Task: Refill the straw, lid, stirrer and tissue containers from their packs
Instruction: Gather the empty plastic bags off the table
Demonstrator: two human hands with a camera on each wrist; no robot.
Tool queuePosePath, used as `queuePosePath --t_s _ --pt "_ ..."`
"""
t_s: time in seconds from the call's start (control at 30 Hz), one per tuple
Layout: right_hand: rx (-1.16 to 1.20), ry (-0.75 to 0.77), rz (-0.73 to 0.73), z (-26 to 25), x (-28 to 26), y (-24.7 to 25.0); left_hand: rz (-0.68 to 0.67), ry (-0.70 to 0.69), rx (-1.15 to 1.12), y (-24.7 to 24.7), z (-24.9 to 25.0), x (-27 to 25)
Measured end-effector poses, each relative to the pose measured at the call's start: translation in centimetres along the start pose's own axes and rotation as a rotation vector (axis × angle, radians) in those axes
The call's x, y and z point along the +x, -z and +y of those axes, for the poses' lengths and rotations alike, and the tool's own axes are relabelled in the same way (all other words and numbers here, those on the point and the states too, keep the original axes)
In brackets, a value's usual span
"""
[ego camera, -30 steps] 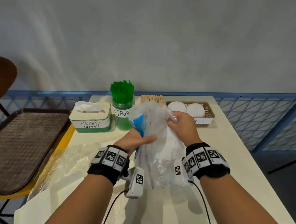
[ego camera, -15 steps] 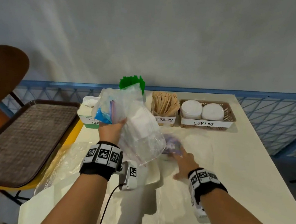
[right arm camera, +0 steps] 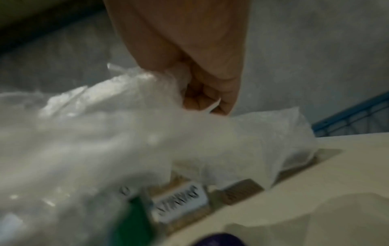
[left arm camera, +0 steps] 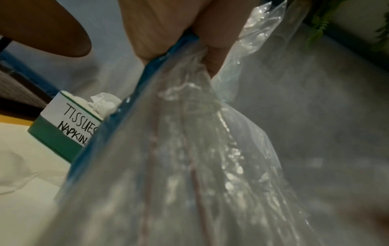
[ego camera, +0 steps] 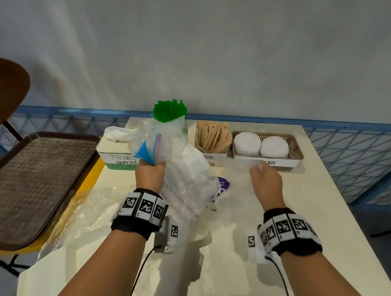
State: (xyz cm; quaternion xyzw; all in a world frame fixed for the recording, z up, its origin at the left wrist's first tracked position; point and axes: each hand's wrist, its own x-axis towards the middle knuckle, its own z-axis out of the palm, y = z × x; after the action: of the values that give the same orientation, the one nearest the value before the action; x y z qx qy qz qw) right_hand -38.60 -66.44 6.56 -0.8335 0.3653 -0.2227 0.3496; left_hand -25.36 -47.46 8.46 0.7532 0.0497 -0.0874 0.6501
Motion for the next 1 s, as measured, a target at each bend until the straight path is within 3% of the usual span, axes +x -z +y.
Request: queuePosePath --t_s 0.13,0.27,0.4,0.5,0.67,0.77,0.8,0.9,0.93,0.97,1.0 --pt "0.443 0.205 0.036 -6.2 -3.1 0.5 -0.075 0.003 0.062 -0.2 0.1 -1.1" --pt "0.241 0.429 -0.133 -8.8 -4.9 -3.0 -0.144 0.056 -0.042 0.9 0.7 -2.2" --pt "0.067 0.465 -0.264 -9.5 -6.3 -6.4 -0.278 0.127 -0.26 3.6 1.5 -3.3" --pt "0.035 0.482 -0.309 -10.6 -7.2 -8.0 -0.409 0.083 -0.255 5.7 1.6 -4.0" --pt "-0.122 0.653 -0.491 -12.9 -9.5 -10.1 -0.092 0.009 -0.113 9.4 0.4 -2.6" --pt "0.035 0.695 -0.589 -13.3 -10.7 -10.6 0.043 0.014 0.029 12.2 0.2 -1.9" --pt "0.106 0.686 -0.549 -13.2 -11.0 -10.7 0.109 0.005 0.094 13.1 0.1 -1.6" --pt "0.299 0.555 -0.211 -12.1 -12.7 -10.7 0.253 0.004 0.188 16.1 0.2 -0.4" --pt "0.303 0.504 -0.18 -11.4 -13.3 -10.9 0.277 0.017 0.215 17.0 0.4 -0.1" --pt "0.251 0.477 -0.264 -10.8 -14.0 -11.2 0.293 0.029 0.247 17.8 0.5 0.3" --pt "0.121 0.473 -0.437 -10.0 -14.9 -11.9 0.303 0.031 0.272 18.5 0.7 0.6"
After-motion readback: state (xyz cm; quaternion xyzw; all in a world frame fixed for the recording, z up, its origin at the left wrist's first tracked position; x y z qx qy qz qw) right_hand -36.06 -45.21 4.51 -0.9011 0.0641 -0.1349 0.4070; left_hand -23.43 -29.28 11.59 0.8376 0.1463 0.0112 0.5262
